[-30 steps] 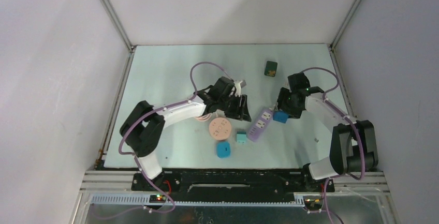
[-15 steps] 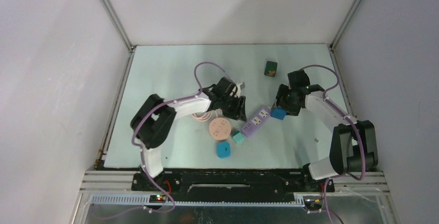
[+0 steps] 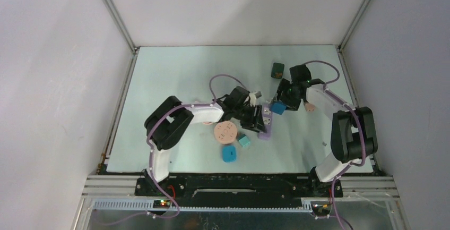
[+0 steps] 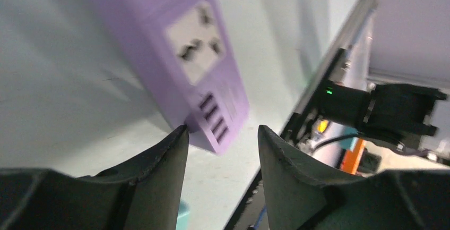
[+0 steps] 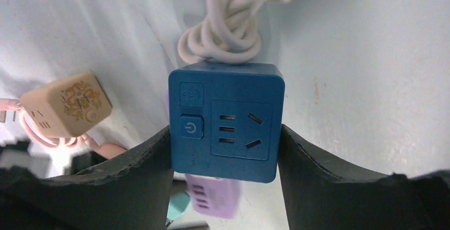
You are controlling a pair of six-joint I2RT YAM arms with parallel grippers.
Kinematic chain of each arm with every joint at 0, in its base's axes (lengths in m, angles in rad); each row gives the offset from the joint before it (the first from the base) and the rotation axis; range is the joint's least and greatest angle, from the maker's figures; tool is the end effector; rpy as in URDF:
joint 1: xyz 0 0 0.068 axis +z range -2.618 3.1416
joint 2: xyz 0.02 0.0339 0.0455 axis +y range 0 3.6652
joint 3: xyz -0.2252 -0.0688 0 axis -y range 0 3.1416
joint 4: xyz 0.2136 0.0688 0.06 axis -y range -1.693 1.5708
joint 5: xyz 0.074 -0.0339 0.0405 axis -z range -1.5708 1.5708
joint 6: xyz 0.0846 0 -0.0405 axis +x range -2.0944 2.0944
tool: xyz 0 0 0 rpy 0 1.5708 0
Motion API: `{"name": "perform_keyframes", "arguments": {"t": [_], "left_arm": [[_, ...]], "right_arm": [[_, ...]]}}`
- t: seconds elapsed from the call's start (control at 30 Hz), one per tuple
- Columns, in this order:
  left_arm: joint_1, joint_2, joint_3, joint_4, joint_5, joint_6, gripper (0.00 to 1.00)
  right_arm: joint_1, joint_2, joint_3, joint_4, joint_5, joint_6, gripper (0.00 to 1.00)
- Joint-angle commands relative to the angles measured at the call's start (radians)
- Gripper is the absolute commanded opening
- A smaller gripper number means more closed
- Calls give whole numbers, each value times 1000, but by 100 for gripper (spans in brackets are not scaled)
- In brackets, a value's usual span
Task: Insert the plug
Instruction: Move the socket to the center of the board, then insert the plug into the socket.
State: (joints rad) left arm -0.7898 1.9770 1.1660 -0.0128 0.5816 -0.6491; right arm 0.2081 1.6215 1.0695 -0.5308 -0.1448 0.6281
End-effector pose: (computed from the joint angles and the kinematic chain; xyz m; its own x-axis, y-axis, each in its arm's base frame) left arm 0.2471 -0.3153 0.1007 -0.9290 0.2198 -0.2976 0.3698 0.5724 -0.7318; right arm 0.3093 0.0778 0.1382 -0.8583 0.4130 -0.3045 0.2888 0.8793 0.3786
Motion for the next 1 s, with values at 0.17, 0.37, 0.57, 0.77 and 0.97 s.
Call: {"name": "perform_keyframes", "arguments": {"t": [0.17,0.37,0.57,0.77,0.97], "left_arm": [[-91,14,87,184,62,-161,55],[-68,-22,86,95,39,-72,55],[-21,-177,31,22,37,23,55],[88,-329,-61,-25,6,37,55],[164,-448,-112,-124,-38,102,56]], "right_arm": [[10,37,115,15,-27,-57,0],[6,-81,115,-80,69,-142,0],[8,-189,115,-158,94,-173,0],[29,-272,113,-165,102,-156,0],[122,-277,101,-118,127,-123,0]]}}
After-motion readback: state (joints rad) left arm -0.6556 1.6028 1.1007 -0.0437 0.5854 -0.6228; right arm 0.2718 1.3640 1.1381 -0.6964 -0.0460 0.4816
